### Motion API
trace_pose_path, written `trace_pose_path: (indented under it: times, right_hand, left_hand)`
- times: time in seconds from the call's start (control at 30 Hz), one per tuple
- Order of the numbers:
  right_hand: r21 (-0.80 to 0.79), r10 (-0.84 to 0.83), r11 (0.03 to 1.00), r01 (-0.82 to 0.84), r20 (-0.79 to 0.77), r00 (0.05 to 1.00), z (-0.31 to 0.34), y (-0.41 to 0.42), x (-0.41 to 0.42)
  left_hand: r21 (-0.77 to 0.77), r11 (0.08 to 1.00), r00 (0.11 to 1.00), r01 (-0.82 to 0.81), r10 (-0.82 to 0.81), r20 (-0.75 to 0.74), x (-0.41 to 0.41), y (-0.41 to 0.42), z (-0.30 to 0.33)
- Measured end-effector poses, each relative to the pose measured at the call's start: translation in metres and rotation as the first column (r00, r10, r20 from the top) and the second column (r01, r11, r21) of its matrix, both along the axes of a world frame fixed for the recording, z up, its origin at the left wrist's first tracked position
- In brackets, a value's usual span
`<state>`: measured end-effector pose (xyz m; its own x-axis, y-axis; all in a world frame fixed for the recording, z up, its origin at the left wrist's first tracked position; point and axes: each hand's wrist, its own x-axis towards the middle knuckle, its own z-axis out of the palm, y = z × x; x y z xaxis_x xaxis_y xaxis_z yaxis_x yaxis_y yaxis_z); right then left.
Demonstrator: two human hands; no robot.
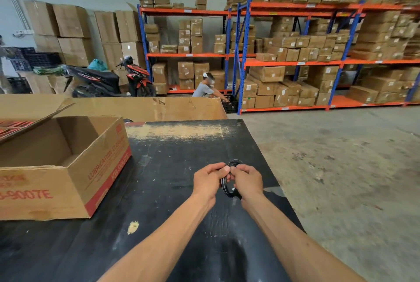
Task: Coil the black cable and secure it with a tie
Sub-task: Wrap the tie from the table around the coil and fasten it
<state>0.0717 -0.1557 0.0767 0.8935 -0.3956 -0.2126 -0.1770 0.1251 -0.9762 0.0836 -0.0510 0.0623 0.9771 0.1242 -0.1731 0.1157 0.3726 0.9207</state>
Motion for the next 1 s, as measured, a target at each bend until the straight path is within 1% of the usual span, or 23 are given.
trace_pose_path:
  times: [0.07, 0.13, 0.23, 0.3, 0.4, 0.47, 0.5, 0.57, 0.6, 0.63, 0.7, 0.77, 0.83, 0.93, 0.97, 1.0]
  right_hand:
    - [-0.031, 0.073, 0.997, -0.073, 0.004, 0.997, 0.002, -0.004, 0.0]
    - [-0.1, 0.159, 0.983, -0.156, 0.02, 0.987, 0.005, -0.011, -0.002]
    - [-0.298, 0.273, 0.922, -0.246, 0.052, 0.961, 0.011, -0.022, -0.004]
    - [-0.439, 0.359, 0.847, -0.299, 0.058, 0.932, 0.013, -0.028, -0.004]
    - [-0.634, 0.458, 0.693, -0.342, 0.021, 0.889, 0.014, -0.033, -0.006]
    - [-0.749, 0.494, 0.582, -0.317, 0.016, 0.869, 0.013, -0.035, -0.006]
    - [-0.82, 0.52, 0.495, -0.287, 0.016, 0.854, 0.012, -0.036, -0.006]
    - [-0.936, 0.586, 0.282, -0.209, -0.004, 0.81, 0.011, -0.036, -0.005]
    - [-0.966, 0.605, 0.194, -0.173, -0.021, 0.796, 0.011, -0.037, -0.005]
    - [-0.98, 0.615, 0.135, -0.144, -0.031, 0.788, 0.011, -0.037, -0.005]
    - [-0.993, 0.637, 0.089, -0.077, -0.002, 0.771, 0.011, -0.041, -0.008]
    - [-0.999, 0.69, 0.048, 0.012, 0.042, 0.722, 0.011, -0.043, -0.013]
    - [-0.996, 0.744, -0.045, 0.074, 0.016, 0.668, 0.011, -0.045, -0.015]
    - [-0.982, 0.781, -0.183, 0.042, -0.119, 0.613, 0.017, -0.045, -0.015]
    - [-0.979, 0.785, -0.205, 0.006, -0.161, 0.598, 0.02, -0.046, -0.015]
    - [-0.979, 0.794, -0.2, -0.028, -0.179, 0.581, 0.022, -0.048, -0.015]
  left_hand:
    - [0.043, 0.999, 1.0, -0.022, 0.022, -0.001, 0.001, 0.005, 0.002]
    - [0.092, 0.995, 0.999, -0.039, 0.039, -0.004, 0.002, 0.011, 0.003]
    - [0.137, 0.99, 1.0, -0.019, 0.021, -0.013, 0.002, 0.018, 0.002]
    - [0.123, 0.992, 1.0, 0.001, 0.001, -0.018, 0.003, 0.02, 0.001]
    - [0.101, 0.994, 0.999, 0.037, -0.033, -0.036, 0.002, 0.02, 0.002]
    - [0.133, 0.989, 0.997, 0.069, -0.066, -0.025, 0.002, 0.019, 0.002]
    - [0.154, 0.984, 0.996, 0.088, -0.087, -0.012, 0.001, 0.019, 0.001]
    - [0.192, 0.974, 0.992, 0.12, -0.125, 0.015, -0.001, 0.018, 0.002]
    - [0.208, 0.969, 0.989, 0.134, -0.142, 0.027, -0.002, 0.018, 0.002]
    - [0.223, 0.964, 0.987, 0.145, -0.156, 0.035, -0.002, 0.019, 0.003]
    - [0.26, 0.952, 0.983, 0.162, -0.178, 0.037, -0.004, 0.022, 0.004]
    - [0.294, 0.938, 0.979, 0.186, -0.202, 0.025, -0.005, 0.026, 0.005]
    - [0.324, 0.922, 0.973, 0.213, -0.23, 0.016, -0.006, 0.029, 0.006]
    - [0.362, 0.896, 0.961, 0.258, -0.277, 0.002, -0.009, 0.032, 0.006]
    - [0.379, 0.884, 0.955, 0.274, -0.296, -0.001, -0.009, 0.033, 0.006]
    - [0.394, 0.872, 0.949, 0.29, -0.314, -0.002, -0.01, 0.035, 0.006]
